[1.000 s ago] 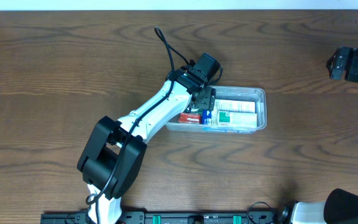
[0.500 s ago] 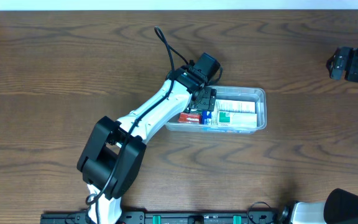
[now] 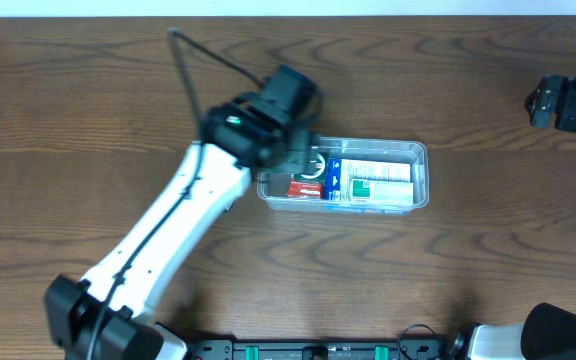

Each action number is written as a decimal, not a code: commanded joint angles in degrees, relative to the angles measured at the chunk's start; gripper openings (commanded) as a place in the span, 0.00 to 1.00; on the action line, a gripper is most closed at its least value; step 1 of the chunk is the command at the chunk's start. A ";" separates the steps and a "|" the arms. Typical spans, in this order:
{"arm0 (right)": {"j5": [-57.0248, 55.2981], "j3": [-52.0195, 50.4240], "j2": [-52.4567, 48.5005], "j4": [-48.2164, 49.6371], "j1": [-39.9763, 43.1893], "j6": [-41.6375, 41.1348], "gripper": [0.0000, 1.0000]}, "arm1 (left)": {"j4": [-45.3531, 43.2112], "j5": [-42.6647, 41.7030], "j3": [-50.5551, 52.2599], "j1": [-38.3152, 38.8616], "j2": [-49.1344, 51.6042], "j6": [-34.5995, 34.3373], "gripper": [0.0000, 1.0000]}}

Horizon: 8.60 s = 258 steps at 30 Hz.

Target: Pack container

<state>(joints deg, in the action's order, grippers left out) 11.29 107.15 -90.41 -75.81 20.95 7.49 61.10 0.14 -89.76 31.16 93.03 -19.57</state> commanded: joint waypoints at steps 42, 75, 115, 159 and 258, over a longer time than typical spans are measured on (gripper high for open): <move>0.07 0.17 -0.26 -0.07 0.42 -0.81 0.99 | -11.13 -6.56 23.30 -20.59 1.05 10.75 0.49; 0.07 0.17 -0.26 -0.07 0.42 -0.81 0.99 | 0.13 -11.50 2.21 -19.67 -5.88 4.02 0.30; 0.07 0.17 -0.26 -0.07 0.42 -0.81 0.99 | -5.70 12.98 1.40 4.63 8.55 -17.64 0.30; 0.07 0.17 -0.26 -0.07 0.42 -0.81 0.99 | -5.73 12.33 0.57 4.61 14.32 -16.90 0.79; 0.07 0.17 -0.26 -0.07 0.42 -0.81 0.99 | -65.46 0.48 88.13 -33.99 -91.60 3.30 0.98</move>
<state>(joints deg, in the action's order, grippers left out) 11.31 107.13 -90.41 -75.81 20.95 7.49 -4.47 1.41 -3.14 -2.55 2.94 -17.50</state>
